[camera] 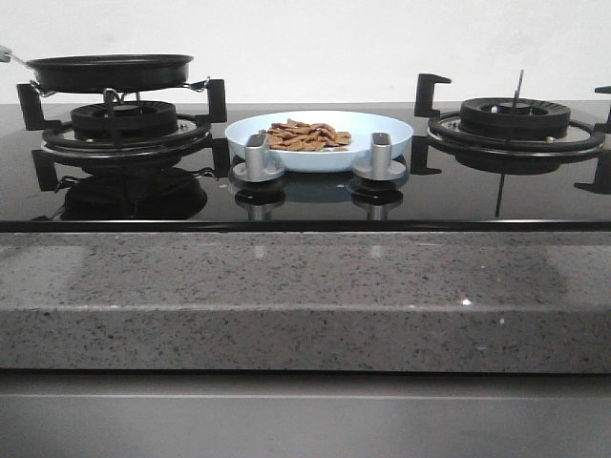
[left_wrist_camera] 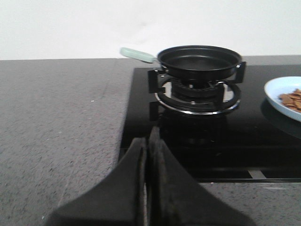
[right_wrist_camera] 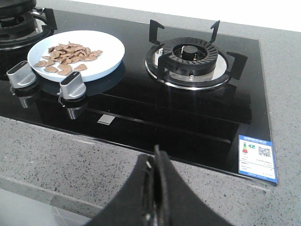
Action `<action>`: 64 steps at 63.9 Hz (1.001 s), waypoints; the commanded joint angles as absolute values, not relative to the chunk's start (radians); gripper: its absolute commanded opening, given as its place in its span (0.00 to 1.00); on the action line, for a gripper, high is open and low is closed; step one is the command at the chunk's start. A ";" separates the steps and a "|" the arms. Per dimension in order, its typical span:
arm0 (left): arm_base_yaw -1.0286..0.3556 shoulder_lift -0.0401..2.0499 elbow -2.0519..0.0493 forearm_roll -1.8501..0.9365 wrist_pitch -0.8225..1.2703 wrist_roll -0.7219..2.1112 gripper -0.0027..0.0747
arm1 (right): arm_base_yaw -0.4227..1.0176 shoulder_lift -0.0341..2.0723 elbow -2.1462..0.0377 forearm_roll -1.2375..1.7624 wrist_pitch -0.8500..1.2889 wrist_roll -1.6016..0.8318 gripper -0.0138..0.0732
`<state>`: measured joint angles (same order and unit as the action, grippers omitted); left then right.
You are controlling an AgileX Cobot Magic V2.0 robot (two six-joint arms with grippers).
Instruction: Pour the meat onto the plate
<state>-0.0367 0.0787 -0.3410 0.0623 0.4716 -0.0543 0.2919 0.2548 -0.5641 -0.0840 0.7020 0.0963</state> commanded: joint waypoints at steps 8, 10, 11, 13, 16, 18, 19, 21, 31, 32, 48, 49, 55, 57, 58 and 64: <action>0.000 -0.015 -0.193 0.023 0.307 -0.054 0.01 | 0.286 0.264 -0.590 -0.102 0.619 0.093 0.09; 0.002 -0.015 -0.170 0.023 0.285 -0.054 0.01 | 0.286 0.264 -0.590 -0.102 0.620 0.093 0.09; 0.001 -0.017 -0.153 0.023 0.267 -0.054 0.01 | 0.286 0.264 -0.590 -0.102 0.620 0.093 0.09; 0.001 -0.019 -0.124 0.023 0.234 -0.054 0.01 | 0.286 0.264 -0.590 -0.102 0.621 0.093 0.09; 0.001 -0.022 -0.083 0.023 0.180 -0.054 0.01 | 0.286 0.264 -0.590 -0.102 0.621 0.093 0.09; 0.001 -0.022 -0.060 0.023 0.149 -0.054 0.01 | 0.286 0.264 -0.590 -0.102 0.622 0.093 0.09; 0.001 -0.022 -0.048 0.023 0.134 -0.054 0.01 | 0.286 0.264 -0.590 -0.102 0.622 0.093 0.09; 0.001 -0.022 -0.020 0.019 0.095 -0.054 0.01 | 0.286 0.264 -0.590 -0.102 0.622 0.093 0.09; 0.001 -0.022 0.009 -0.017 0.073 -0.054 0.01 | 0.287 0.264 -0.590 -0.102 0.622 0.093 0.09; 0.001 -0.022 0.009 -0.017 0.073 -0.054 0.01 | 0.287 0.264 -0.590 -0.102 0.622 0.093 0.09; 0.001 -0.019 0.009 -0.017 0.073 -0.054 0.01 | 0.287 0.264 -0.590 -0.102 0.622 0.093 0.09; 0.001 -0.019 0.009 -0.017 0.073 -0.054 0.01 | 0.287 0.264 -0.590 -0.102 0.622 0.093 0.09; 0.001 -0.019 0.009 -0.017 0.073 -0.054 0.01 | 0.287 0.264 -0.590 -0.102 0.622 0.093 0.09; 0.001 -0.019 0.009 -0.017 0.073 -0.054 0.01 | 0.287 0.264 -0.590 -0.102 0.622 0.093 0.09; 0.001 -0.019 0.009 -0.017 0.073 -0.054 0.01 | 0.287 0.264 -0.590 -0.102 0.622 0.093 0.09; 0.001 -0.019 0.009 -0.017 0.073 -0.054 0.01 | 0.287 0.264 -0.590 -0.102 0.622 0.093 0.09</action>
<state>0.0019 -0.0045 0.0031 -0.0095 0.1602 -0.0528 0.2919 0.2548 -0.5641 -0.0840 0.7020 0.0963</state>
